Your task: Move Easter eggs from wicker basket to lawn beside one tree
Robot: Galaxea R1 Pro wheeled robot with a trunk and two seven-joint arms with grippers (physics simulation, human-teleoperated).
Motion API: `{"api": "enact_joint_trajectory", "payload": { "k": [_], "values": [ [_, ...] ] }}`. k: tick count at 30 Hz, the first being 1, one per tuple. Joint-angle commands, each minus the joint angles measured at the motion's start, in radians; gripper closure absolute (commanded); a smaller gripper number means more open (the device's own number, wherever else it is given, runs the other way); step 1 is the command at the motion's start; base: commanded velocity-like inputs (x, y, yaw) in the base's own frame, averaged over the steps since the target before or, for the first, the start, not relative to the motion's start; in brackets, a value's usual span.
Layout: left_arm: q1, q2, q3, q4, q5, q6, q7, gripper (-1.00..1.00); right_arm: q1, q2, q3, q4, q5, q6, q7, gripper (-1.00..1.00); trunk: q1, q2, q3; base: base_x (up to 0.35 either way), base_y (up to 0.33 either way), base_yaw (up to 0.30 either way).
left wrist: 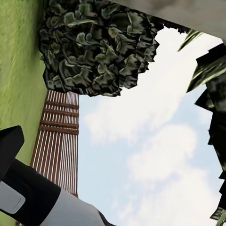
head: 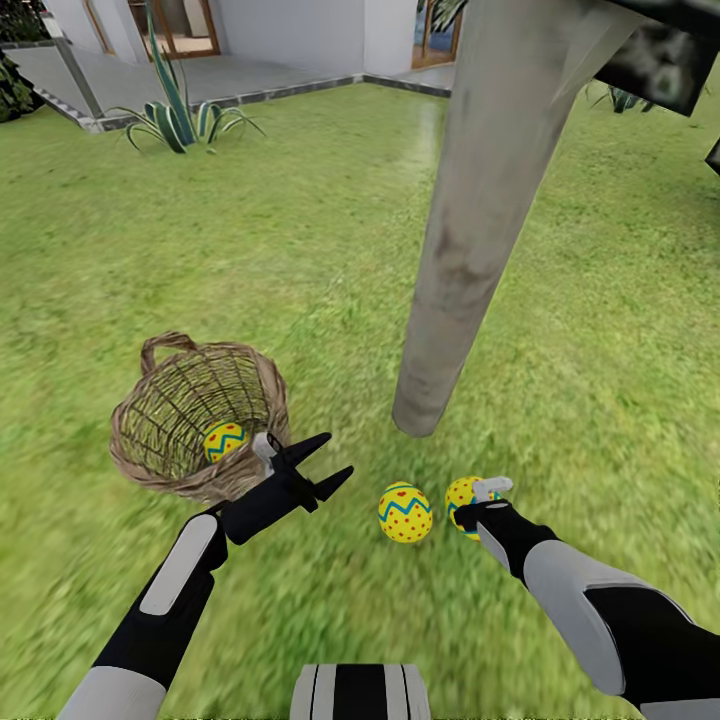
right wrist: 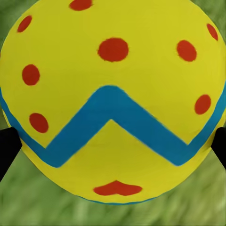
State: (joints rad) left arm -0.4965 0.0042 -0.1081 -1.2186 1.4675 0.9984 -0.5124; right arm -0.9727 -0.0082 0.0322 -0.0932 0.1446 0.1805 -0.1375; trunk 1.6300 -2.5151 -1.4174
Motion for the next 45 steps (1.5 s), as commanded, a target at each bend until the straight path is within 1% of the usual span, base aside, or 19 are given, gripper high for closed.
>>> {"api": "enact_joint_trajectory", "payload": {
  "k": [1, 8, 14, 20, 27, 30, 37, 44, 45],
  "values": [
    [-0.001, 0.0, -0.001, 0.001, -0.003, 0.002, -0.006, -1.0, 0.0, 0.0, 0.003, -0.002, 0.009, 0.008, -0.002, 1.0, 0.0, -0.001, -0.005, 0.0, 0.0, 0.0],
    [-0.001, 0.0, -0.007, 0.0, -0.003, 0.002, -0.006, -1.0, 0.0, 0.0, 0.003, -0.001, 0.008, 0.01, -0.002, 1.0, 0.003, -0.002, -0.032, 0.0, 0.0, 0.0],
    [-0.001, 0.0, -0.008, 0.0, -0.001, 0.002, -0.012, -1.0, 0.0, 0.001, 0.003, 0.0, 0.009, 0.008, -0.002, 1.0, 0.003, -0.002, -0.032, 0.023, 0.0, 0.0],
    [-0.001, 0.0, -0.007, 0.002, -0.002, 0.002, -0.009, -1.0, 0.0, 0.001, 0.003, 0.0, 0.009, 0.008, -0.002, 1.0, 0.003, -0.002, -0.032, 0.3, 0.0, 0.0],
    [-0.001, -0.001, -0.008, 0.0, -0.002, 0.002, -0.01, -1.0, 0.0, 0.001, 0.003, 0.0, 0.007, 0.008, -0.002, 1.0, 0.003, -0.002, -0.032, 0.03, 0.0, 0.0],
    [-0.001, -0.001, -0.015, -0.001, -0.003, 0.0, -0.008, -1.0, 0.0, 0.001, 0.003, 0.0, 0.007, 0.008, -0.002, 1.0, 0.005, -0.003, -0.043, 0.0, 0.0, 0.0],
    [-0.001, -0.001, -0.015, 0.001, -0.002, 0.001, -0.008, -1.0, 0.0, 0.001, 0.003, 0.0, 0.006, 0.007, -0.002, 1.0, 0.008, -0.004, -0.07, 0.0, 0.0, 0.0],
    [-0.001, -0.001, -0.016, 0.001, -0.002, 0.0, -0.007, -1.0, 0.0, 0.001, 0.003, 0.0, 0.006, 0.007, -0.002, 1.0, 0.008, -0.004, -0.07, 0.0, 0.0, 0.0],
    [-0.001, -0.001, -0.016, 0.001, -0.002, 0.0, -0.007, -1.0, 0.0, 0.001, 0.003, 0.0, 0.006, 0.007, -0.002, 1.0, 0.008, -0.005, -0.074, 0.0, 0.0, 0.0]
  ]
}}
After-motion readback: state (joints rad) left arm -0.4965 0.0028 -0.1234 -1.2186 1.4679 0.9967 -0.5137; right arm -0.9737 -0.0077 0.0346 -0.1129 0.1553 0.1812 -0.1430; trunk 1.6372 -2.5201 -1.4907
